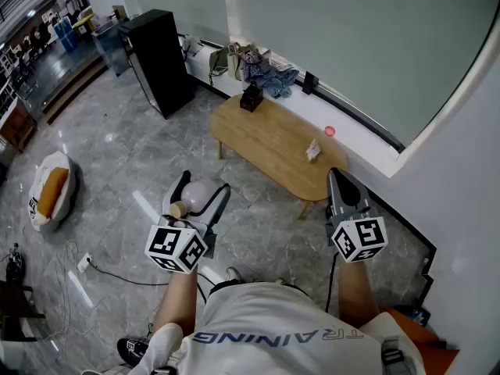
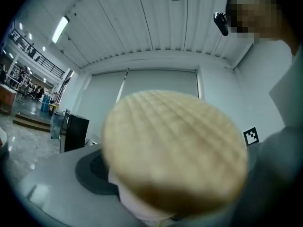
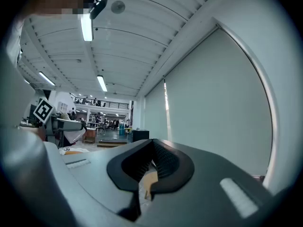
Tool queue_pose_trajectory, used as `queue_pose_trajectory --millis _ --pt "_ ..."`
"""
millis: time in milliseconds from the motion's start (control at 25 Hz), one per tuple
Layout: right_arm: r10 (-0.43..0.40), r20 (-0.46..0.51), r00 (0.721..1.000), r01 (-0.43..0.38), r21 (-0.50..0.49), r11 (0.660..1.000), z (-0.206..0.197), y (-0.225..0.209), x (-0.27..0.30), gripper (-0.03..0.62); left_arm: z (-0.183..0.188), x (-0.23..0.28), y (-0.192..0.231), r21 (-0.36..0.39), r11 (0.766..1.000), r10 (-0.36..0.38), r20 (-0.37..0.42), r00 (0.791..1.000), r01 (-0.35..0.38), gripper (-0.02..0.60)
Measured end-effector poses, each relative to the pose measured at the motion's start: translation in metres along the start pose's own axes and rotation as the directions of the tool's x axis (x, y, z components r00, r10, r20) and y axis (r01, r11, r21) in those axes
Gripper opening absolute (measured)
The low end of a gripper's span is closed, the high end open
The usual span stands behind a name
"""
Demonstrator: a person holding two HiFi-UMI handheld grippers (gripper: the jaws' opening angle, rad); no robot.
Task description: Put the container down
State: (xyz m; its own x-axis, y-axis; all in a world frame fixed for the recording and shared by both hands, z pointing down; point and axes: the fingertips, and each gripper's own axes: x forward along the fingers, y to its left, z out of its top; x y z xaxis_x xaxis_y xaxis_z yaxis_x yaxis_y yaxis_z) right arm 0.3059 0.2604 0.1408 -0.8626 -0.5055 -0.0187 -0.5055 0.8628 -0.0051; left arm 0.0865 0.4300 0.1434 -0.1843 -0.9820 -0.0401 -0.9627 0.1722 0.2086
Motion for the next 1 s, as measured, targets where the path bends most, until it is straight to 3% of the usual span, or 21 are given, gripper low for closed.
queue_pose_trajectory --millis 640,1000 --pt "-0.012 -0.044 0.999 0.013 0.018 1.000 -0.019 0.016 0.007 0.014 -0.013 -0.008 0.020 -0.028 0.999 0.019 -0.022 1.000 -0.020 0.425" --pt "-0.008 -0.050 0.999 0.008 0.002 1.000 -0.021 0.065 0.058 0.014 -0.004 -0.009 0.085 -0.051 0.999 -0.003 -0.001 1.000 0.003 0.425"
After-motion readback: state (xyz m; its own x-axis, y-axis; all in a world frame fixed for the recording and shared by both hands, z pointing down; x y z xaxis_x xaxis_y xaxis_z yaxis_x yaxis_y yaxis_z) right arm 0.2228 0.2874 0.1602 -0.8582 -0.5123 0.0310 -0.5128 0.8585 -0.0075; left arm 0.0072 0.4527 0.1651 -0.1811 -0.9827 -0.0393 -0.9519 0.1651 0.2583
